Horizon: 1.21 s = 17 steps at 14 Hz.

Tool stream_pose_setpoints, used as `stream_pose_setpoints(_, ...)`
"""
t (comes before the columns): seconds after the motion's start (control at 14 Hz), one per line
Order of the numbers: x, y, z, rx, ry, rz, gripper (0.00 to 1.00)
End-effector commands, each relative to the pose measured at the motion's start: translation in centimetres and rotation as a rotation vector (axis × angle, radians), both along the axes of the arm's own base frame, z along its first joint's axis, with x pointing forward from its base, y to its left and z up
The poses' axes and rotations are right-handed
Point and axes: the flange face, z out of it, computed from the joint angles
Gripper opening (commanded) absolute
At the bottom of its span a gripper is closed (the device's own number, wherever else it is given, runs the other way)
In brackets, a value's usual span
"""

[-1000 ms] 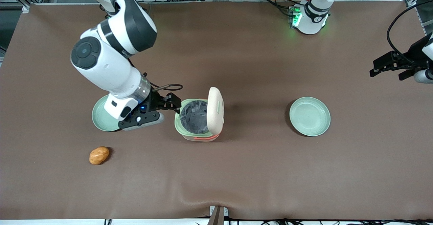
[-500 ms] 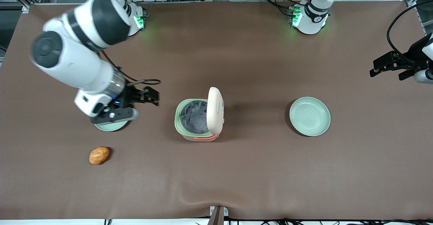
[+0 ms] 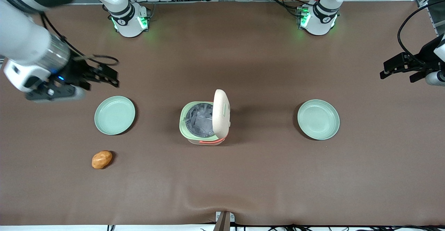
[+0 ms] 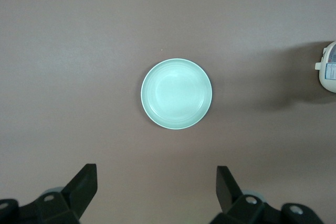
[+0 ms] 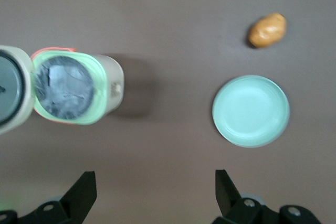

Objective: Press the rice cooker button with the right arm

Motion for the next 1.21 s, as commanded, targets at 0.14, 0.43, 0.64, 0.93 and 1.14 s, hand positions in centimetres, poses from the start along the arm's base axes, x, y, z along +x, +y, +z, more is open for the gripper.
stream_pose_setpoints(0.14, -3.7, -5.3, 3.4, -0.108, 0.034, -0.06, 1.0)
stream_pose_setpoints(0.43, -4.8, -8.3, 4.2, -0.095, 0.055, -0.109, 1.0)
stream_pose_setpoints(0.64, -5.8, -10.8, 4.7, -0.087, 0.078, -0.043, 1.0)
stream_pose_setpoints(0.93, -5.7, -14.3, 4.5, -0.088, 0.082, -0.04, 1.0)
stream_pose_setpoints(1.14, -5.8, -14.1, 4.6, -0.09, 0.079, -0.038, 1.0)
